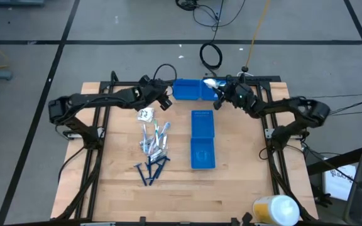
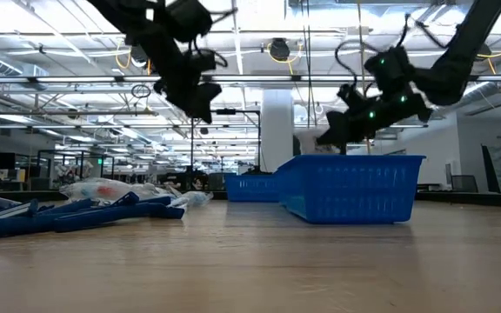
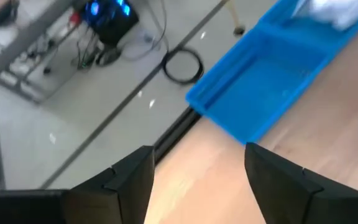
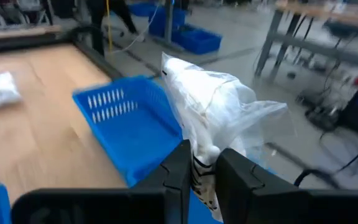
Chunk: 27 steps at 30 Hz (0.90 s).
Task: Pick & Place Travel size toiletries
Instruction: Put the cotton balls in the top right blue bin
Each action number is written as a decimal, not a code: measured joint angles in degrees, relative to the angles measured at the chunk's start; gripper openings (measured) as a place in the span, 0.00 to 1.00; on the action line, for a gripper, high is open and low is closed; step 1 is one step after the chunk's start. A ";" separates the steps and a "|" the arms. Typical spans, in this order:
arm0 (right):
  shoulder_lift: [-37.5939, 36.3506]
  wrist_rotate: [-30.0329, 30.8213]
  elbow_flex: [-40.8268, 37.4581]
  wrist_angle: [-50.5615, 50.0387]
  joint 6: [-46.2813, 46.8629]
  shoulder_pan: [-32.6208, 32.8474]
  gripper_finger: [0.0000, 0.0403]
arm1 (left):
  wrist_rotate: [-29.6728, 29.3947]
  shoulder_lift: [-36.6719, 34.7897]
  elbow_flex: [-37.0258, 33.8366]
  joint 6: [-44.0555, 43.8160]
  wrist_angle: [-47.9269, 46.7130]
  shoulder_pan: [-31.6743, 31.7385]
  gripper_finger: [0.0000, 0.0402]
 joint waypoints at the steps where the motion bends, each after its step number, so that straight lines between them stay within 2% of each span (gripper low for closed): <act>1: 1.65 -0.83 -0.04 0.91 0.59 -0.71 0.11 | 0.00 0.75 0.00 -0.40 0.10 0.47 0.59; 5: 6.82 -1.48 0.00 4.60 1.61 -2.14 0.12 | 0.16 3.15 0.00 -1.47 -0.33 2.10 0.56; 11: 8.04 -2.21 -0.02 3.67 2.06 -2.37 0.17 | 0.38 4.75 -0.04 -2.36 -1.49 3.02 0.55; 14: 7.55 -2.21 -0.02 3.09 2.38 -2.34 0.26 | 0.62 4.61 -0.04 -2.70 -0.95 2.97 0.55; 20: 5.92 -1.97 -0.02 3.06 4.74 -2.34 0.52 | 0.66 4.63 -0.04 -2.80 -1.48 2.82 0.55; 23: 2.83 -2.09 -0.02 2.53 6.30 -2.21 0.62 | 0.68 4.63 -0.04 -3.34 -2.68 2.75 0.55; 27: -4.38 -2.39 -0.02 -2.02 9.23 -1.16 0.70 | 1.24 4.63 -0.04 -5.98 -9.61 2.69 0.54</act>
